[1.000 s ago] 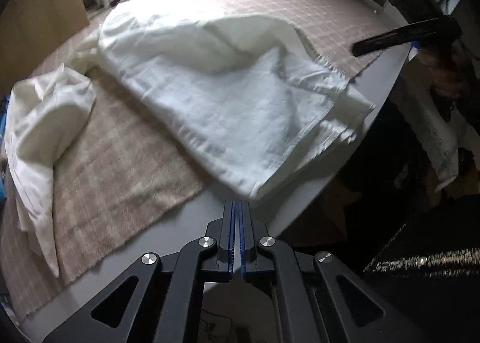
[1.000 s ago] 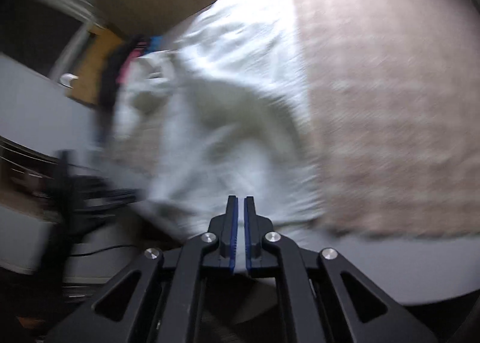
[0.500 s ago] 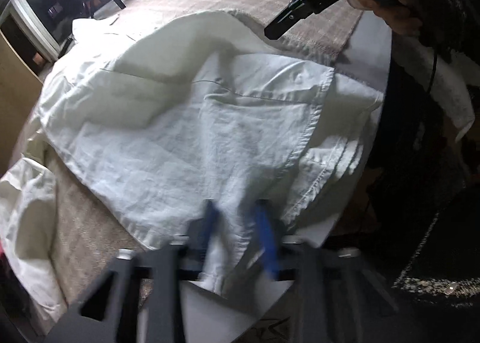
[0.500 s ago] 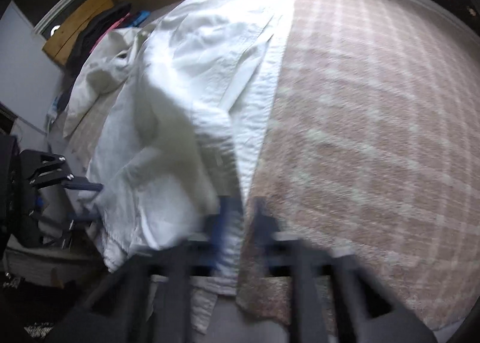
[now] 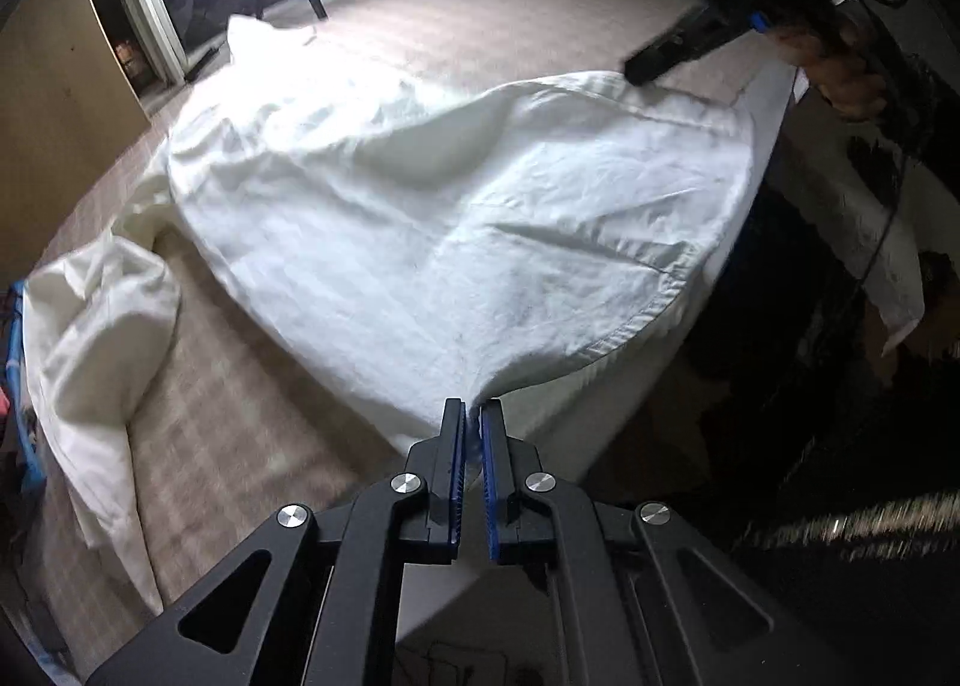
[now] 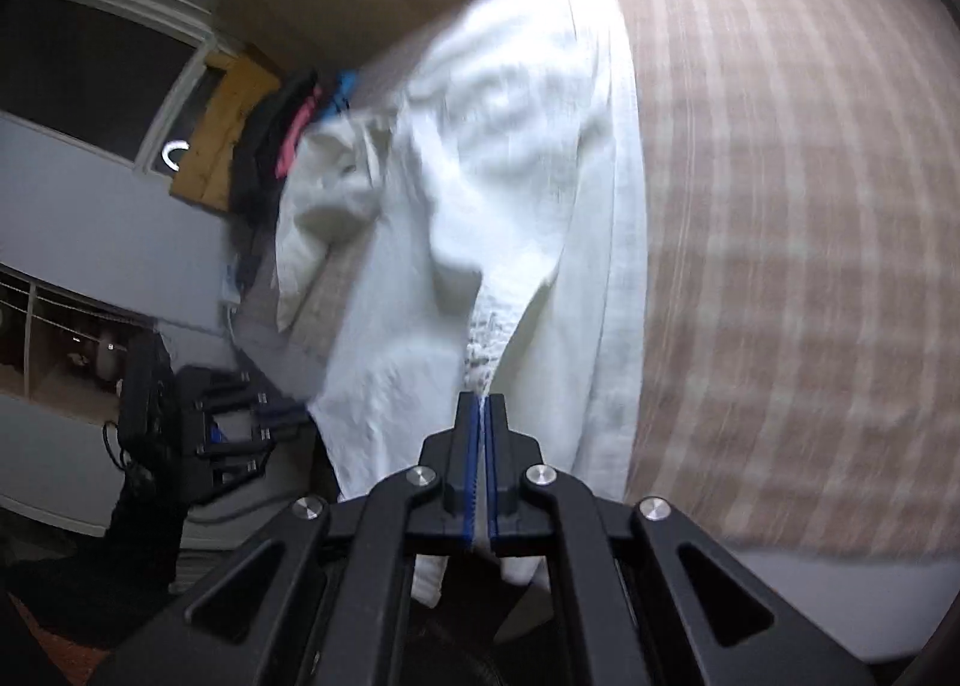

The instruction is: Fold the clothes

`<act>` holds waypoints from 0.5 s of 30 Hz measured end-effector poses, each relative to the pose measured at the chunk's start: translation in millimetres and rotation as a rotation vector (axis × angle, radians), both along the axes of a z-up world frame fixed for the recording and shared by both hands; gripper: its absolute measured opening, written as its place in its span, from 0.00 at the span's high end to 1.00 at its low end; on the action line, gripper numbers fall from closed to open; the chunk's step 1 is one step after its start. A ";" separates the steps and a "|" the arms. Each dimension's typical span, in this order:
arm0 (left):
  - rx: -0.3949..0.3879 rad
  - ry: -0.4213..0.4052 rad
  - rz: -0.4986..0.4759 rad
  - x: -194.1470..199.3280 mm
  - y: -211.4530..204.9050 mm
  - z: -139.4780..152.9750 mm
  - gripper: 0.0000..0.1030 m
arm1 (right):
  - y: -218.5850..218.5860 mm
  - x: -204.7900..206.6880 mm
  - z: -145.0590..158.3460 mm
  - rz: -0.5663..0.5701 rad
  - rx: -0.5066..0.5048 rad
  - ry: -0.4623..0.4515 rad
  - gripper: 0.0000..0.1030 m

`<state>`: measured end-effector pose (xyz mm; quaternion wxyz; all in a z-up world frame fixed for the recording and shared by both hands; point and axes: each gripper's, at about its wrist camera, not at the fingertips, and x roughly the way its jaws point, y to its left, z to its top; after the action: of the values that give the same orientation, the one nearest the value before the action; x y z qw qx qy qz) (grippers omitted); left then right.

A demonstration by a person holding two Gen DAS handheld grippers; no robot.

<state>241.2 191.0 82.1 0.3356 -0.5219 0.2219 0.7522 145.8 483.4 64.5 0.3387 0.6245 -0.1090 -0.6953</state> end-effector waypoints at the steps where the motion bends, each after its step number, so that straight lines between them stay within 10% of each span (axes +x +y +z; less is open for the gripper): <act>1: -0.030 -0.028 0.000 0.6 -1.7 -9.5 0.93 | -7.6 7.4 -9.9 0.043 0.042 -0.023 0.97; 6: -0.107 -0.112 -0.013 9.7 -7.1 -31.3 0.83 | -14.4 -4.4 -12.1 0.099 0.091 -0.010 0.91; 8: -0.092 -0.099 0.009 8.4 -4.2 -19.2 0.79 | -6.6 -31.5 4.0 0.021 0.050 0.072 0.75; 15: 0.115 -0.042 -0.018 -15.7 75.6 8.1 0.62 | -44.5 -148.4 -21.4 -0.055 0.117 0.112 0.75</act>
<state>225.5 266.6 90.2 0.3765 -0.5153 0.1760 0.7495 -2.6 438.9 43.1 0.2880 0.6002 -0.0662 -0.7433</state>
